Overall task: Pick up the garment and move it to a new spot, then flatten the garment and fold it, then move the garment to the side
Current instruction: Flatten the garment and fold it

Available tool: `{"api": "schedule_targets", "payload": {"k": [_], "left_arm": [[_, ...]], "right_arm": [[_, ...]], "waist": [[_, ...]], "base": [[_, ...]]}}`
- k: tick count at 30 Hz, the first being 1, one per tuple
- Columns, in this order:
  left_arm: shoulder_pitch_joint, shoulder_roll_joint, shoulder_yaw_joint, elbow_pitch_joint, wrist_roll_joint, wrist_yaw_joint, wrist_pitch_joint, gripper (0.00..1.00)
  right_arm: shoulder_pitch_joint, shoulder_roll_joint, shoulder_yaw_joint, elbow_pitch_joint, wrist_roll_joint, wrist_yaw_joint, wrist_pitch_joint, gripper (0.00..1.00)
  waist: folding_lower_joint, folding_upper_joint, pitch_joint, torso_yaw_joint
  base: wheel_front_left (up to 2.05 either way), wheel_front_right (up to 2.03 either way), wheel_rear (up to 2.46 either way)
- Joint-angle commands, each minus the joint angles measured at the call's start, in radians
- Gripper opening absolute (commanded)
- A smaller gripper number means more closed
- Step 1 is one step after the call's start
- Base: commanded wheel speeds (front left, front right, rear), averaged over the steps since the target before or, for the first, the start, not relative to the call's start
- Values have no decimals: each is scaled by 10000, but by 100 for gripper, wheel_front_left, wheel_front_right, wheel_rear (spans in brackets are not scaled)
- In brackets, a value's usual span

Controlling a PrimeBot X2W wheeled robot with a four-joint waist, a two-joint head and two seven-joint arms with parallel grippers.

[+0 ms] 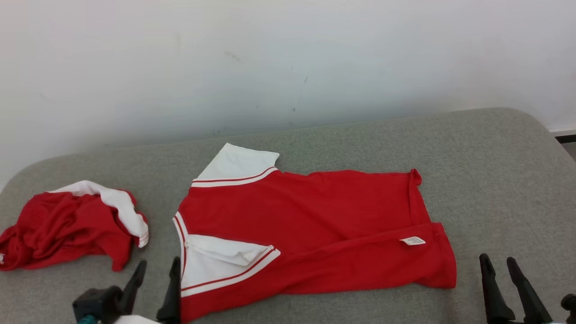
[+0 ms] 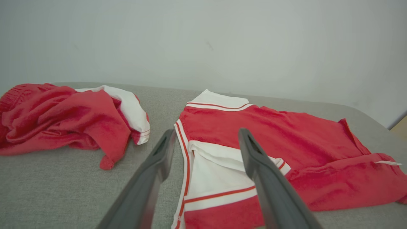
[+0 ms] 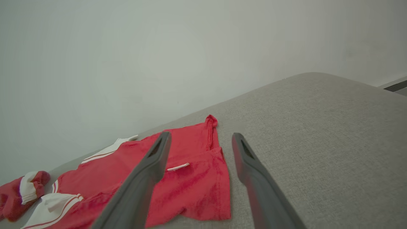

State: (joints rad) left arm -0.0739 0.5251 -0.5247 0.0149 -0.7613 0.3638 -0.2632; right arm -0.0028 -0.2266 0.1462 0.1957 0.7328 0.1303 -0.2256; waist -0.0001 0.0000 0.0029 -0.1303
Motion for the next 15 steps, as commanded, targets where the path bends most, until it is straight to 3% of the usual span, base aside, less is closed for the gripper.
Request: {"api": "schedule_targets", "payload": {"k": [1,9,15], "left_arm": [[209,-265,150,91,288,-132,-14,100],[189,-825,-65,1766,883,-943,63,100],[-337,-897,-472,2951,600,-1528,948,100]], "right_arm": [[-55,51,14,208,-203,5,72,100],[-996,582,60,1814,-822,5,972,100],[-1647,800,-57,3099,-1104,5,1748,100]], "waist": [[1,0,45,0],[1,0,196,38],[1,0,257,200]], "base": [[0,0,0],[0,0,0],[0,0,0]]}}
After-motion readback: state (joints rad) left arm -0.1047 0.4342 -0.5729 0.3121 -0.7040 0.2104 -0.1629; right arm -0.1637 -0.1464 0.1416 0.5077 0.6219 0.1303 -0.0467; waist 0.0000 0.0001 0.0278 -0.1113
